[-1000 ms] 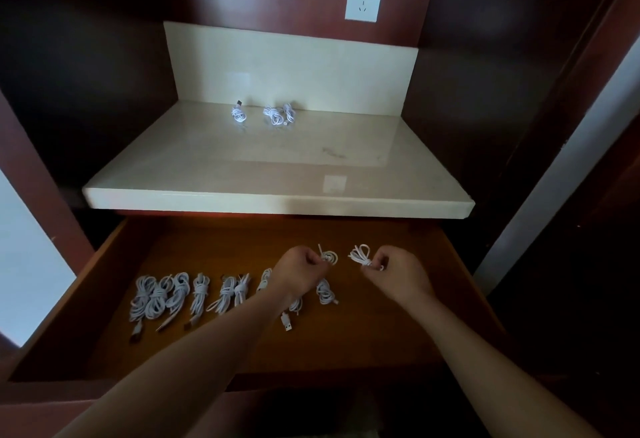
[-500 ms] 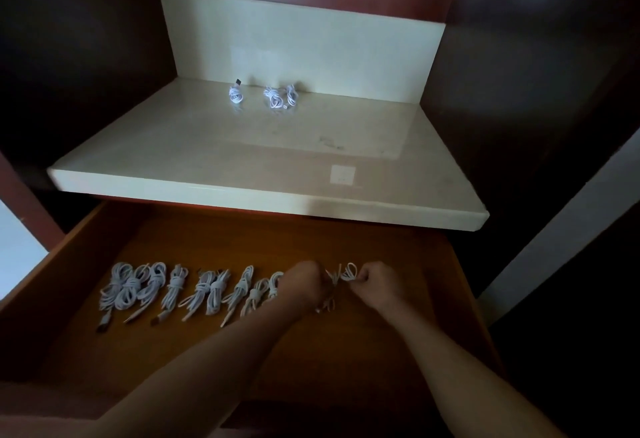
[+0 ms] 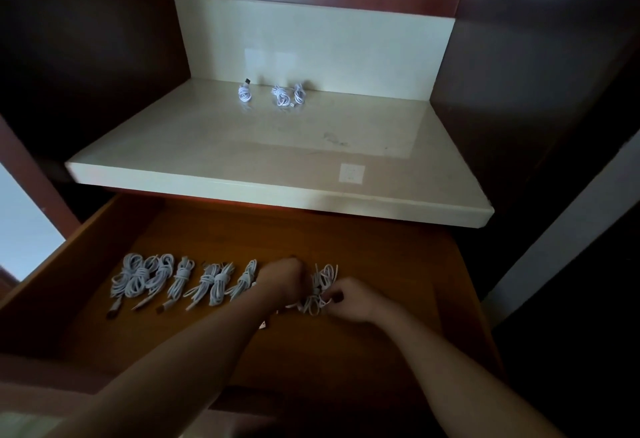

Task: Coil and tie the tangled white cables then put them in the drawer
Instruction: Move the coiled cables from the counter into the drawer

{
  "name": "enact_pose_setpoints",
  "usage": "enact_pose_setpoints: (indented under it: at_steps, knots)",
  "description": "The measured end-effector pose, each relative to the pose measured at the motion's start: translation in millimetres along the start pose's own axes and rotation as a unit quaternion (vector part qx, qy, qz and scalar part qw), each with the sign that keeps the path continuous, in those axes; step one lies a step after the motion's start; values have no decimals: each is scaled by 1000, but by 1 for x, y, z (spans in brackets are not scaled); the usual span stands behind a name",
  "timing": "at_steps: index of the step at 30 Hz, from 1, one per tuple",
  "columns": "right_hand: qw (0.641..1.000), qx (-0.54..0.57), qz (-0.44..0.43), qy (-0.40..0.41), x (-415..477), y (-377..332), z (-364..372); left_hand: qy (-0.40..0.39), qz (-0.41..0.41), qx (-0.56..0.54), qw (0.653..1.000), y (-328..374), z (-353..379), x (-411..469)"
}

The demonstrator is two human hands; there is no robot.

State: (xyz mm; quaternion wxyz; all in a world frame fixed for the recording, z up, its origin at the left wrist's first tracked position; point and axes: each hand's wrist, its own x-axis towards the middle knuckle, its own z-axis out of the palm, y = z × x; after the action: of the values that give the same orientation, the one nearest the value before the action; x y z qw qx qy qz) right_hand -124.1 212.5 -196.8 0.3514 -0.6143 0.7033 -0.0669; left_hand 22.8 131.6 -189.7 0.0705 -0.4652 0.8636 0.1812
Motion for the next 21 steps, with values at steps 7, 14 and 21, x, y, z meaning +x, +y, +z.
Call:
enact_pose_setpoints:
  at_steps: [7,14,21]
  knots:
    - [981,-183,-13,63,-18,-22,-19,5,21,-9,1000,-4,-18,-9]
    - [944,-151,-124,266,-41,-79,-61,169,87,-38,981,-15,-91,-44]
    - [911,-78,-170,369,3,-136,-111,273,66,-110,953,-62,-178,-28]
